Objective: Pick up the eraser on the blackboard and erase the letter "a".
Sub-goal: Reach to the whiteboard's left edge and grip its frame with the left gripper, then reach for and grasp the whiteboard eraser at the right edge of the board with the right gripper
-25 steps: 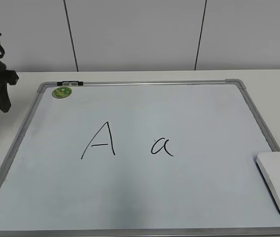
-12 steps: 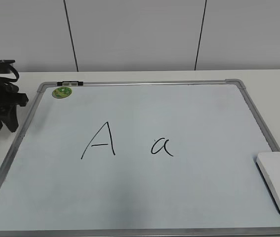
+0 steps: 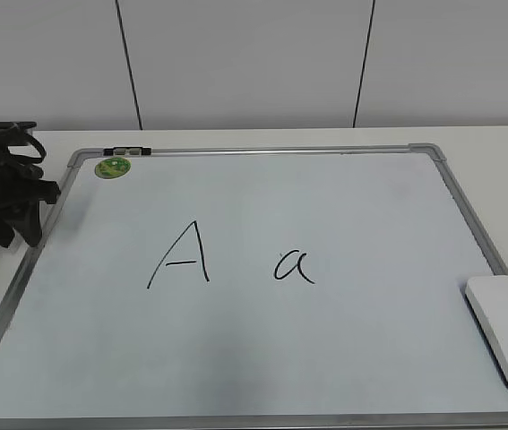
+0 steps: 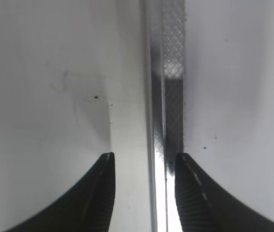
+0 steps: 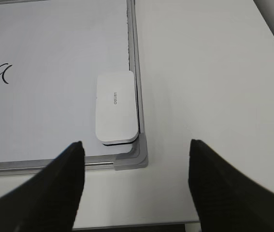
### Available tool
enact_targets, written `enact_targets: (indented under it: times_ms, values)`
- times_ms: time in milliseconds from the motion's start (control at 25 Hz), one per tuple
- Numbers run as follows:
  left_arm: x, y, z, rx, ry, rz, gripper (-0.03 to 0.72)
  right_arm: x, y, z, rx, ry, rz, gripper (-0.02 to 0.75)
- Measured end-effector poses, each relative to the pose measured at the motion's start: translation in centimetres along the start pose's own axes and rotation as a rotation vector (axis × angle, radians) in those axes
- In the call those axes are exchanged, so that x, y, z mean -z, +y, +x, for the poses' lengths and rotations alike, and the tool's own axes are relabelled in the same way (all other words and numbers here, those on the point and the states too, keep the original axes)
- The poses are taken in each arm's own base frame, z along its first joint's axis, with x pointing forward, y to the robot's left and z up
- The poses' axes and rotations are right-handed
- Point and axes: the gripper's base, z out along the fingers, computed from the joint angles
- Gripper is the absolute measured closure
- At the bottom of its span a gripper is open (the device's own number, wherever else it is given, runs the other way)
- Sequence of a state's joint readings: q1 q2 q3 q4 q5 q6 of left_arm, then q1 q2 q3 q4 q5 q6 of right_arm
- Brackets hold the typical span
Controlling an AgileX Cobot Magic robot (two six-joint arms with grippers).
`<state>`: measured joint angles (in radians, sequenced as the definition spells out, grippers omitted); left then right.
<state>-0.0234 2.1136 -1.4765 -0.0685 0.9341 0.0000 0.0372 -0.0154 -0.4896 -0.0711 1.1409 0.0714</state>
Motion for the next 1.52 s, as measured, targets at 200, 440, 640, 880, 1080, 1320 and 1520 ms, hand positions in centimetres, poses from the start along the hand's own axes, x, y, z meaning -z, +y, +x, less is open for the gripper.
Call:
enact_targets:
  times_ms: [200, 440, 640, 880, 1080, 1320, 1520]
  values:
    - [-1.2, 0.0, -0.1, 0.004, 0.022, 0.002, 0.391, 0.0, 0.0, 0.0, 0.0, 0.0, 0.0, 0.237]
    - [-1.3, 0.0, -0.2, 0.01, 0.022, 0.011, 0.447, 0.0, 0.0, 0.0, 0.0, 0.0, 0.0, 0.237]
    - [-1.3, -0.1, -0.1, 0.019, 0.026, 0.022, 0.644, 0.0, 0.0, 0.0, 0.0, 0.0, 0.0, 0.237]
    - [-1.3, -0.2, -0.1, 0.032, 0.028, 0.027, 0.658, 0.0, 0.2, 0.0, -0.011, 0.002, -0.024, 0.237]
    - [-1.3, -0.2, -0.1, 0.032, 0.028, 0.027, 0.657, -0.1, 0.3, -1.8, -0.009, 0.049, -0.022, 0.237]
    - [-1.3, -0.2, -0.1, 0.032, 0.028, 0.027, 0.655, -3.7, 0.7, -7.0, 0.079, 0.288, -0.018, 0.237]
    - [-1.3, -0.2, -0.1, 0.032, 0.028, 0.027, 0.65, -8.0, 1.9, -9.0, 0.079, 0.491, -0.058, 0.237]
